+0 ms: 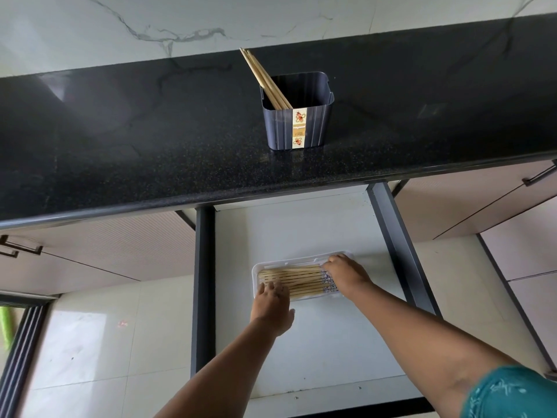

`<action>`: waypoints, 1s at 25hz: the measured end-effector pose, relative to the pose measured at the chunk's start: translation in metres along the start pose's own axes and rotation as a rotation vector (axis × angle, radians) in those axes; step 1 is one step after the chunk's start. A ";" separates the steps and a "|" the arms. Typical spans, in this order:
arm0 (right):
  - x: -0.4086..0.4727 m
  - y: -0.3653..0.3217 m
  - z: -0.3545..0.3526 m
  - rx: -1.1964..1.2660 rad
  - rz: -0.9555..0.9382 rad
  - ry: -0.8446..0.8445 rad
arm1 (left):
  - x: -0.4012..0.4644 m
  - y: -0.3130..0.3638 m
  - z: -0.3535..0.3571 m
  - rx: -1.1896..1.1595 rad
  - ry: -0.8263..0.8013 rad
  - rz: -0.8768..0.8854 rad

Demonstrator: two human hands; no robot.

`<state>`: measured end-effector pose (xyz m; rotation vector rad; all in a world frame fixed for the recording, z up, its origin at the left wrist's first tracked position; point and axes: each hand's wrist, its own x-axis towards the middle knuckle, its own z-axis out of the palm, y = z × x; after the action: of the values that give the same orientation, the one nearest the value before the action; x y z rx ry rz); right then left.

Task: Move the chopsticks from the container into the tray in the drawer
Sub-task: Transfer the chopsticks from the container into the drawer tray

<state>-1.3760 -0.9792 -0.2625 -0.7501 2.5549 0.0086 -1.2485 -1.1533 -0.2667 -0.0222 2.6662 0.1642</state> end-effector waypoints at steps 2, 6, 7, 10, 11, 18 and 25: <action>0.000 -0.003 0.002 -0.010 0.043 -0.043 | -0.001 0.000 0.002 0.008 -0.040 -0.051; 0.004 -0.008 -0.001 -0.061 0.046 0.004 | -0.001 0.003 0.003 0.007 -0.089 -0.118; 0.003 -0.007 0.000 -0.072 0.018 0.013 | 0.000 0.003 0.003 0.012 -0.102 -0.128; -0.004 -0.001 0.006 0.004 0.002 0.004 | 0.001 0.004 0.000 -0.026 -0.151 -0.136; -0.008 -0.001 0.007 0.022 0.002 0.035 | 0.000 0.005 -0.004 -0.059 -0.125 -0.122; -0.020 -0.046 -0.063 0.306 -0.009 0.523 | 0.012 0.012 -0.094 -0.415 0.478 -0.001; 0.024 -0.061 -0.228 0.651 -0.150 0.847 | 0.057 -0.004 -0.254 -0.382 0.926 0.111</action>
<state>-1.4631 -1.0747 -0.0631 -0.7630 2.9192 -1.3774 -1.4137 -1.1871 -0.0679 -0.0910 3.4968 0.8857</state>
